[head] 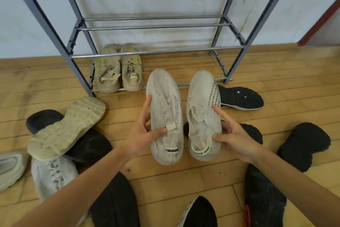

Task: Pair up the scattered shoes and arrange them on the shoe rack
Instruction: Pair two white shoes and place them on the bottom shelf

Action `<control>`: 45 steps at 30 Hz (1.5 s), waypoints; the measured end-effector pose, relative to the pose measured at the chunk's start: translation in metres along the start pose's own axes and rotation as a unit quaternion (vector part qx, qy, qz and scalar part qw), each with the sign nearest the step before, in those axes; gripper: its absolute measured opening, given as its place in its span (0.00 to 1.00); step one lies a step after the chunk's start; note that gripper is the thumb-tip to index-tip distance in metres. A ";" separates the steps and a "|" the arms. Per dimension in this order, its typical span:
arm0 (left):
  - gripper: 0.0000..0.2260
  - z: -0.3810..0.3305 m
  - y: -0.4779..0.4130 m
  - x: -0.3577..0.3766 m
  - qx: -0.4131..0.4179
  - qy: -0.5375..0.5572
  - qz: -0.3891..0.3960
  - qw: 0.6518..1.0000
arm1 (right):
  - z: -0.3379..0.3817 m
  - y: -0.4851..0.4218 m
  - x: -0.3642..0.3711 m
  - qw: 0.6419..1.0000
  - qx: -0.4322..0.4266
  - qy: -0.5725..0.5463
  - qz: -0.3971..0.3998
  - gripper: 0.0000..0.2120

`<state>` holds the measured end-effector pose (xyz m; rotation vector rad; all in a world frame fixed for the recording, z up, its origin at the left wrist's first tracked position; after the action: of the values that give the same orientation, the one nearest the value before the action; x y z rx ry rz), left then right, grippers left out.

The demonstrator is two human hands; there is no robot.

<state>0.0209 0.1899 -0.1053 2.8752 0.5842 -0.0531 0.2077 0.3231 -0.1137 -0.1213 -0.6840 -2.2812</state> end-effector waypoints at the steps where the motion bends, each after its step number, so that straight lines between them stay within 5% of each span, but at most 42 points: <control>1: 0.47 -0.002 0.001 -0.001 0.003 0.000 0.002 1.000 | 0.000 0.001 0.002 1.000 0.000 0.004 0.005 0.42; 11: 0.48 -0.001 0.013 -0.015 0.012 -0.008 0.003 1.000 | -0.022 0.000 0.033 0.999 0.019 0.018 0.035 0.42; 21: 0.49 0.022 0.057 -0.076 -0.013 -0.009 -0.047 0.999 | -0.105 -0.010 0.102 0.969 0.064 0.208 0.117 0.41; 23: 0.49 0.023 0.062 -0.078 -0.014 -0.003 -0.051 0.999 | -0.103 -0.014 0.108 0.940 0.089 0.299 0.137 0.41; 27: 0.48 0.021 0.064 -0.076 -0.016 -0.015 -0.054 0.998 | -0.080 -0.026 0.104 0.756 0.067 0.644 0.098 0.40; 28: 0.48 0.019 0.064 -0.076 -0.012 -0.018 -0.055 0.998 | -0.072 -0.027 0.105 0.753 0.063 0.649 0.087 0.41; 31: 0.47 0.010 0.064 -0.072 -0.002 -0.010 -0.058 0.998 | -0.029 -0.020 0.131 0.894 -0.045 0.432 0.108 0.40; 33: 0.47 -0.002 0.065 -0.068 0.017 0.002 -0.053 0.998 | 0.002 -0.001 0.154 0.932 -0.127 0.305 0.151 0.42; 37: 0.46 -0.031 0.067 -0.061 0.067 0.017 -0.045 0.997 | 0.029 0.017 0.183 0.942 -0.152 0.212 0.209 0.54; 45: 0.48 -0.022 0.077 -0.052 0.053 -0.086 -0.007 0.995 | 0.000 0.010 0.200 0.931 -0.118 0.254 0.236 0.50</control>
<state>0.0031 0.1055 -0.0646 2.9285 0.5840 -0.3416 0.0700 0.1910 -0.0534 0.1730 -0.0886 -1.8039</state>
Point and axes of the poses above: each hand's wrist, its own y-axis away from the middle knuckle, its own x-axis out of the palm, z = x × y, the point moved 10 cm from there along -y, towards the middle knuckle, and after that the axes turned 13 degrees about -y, right-handed, at the moved point
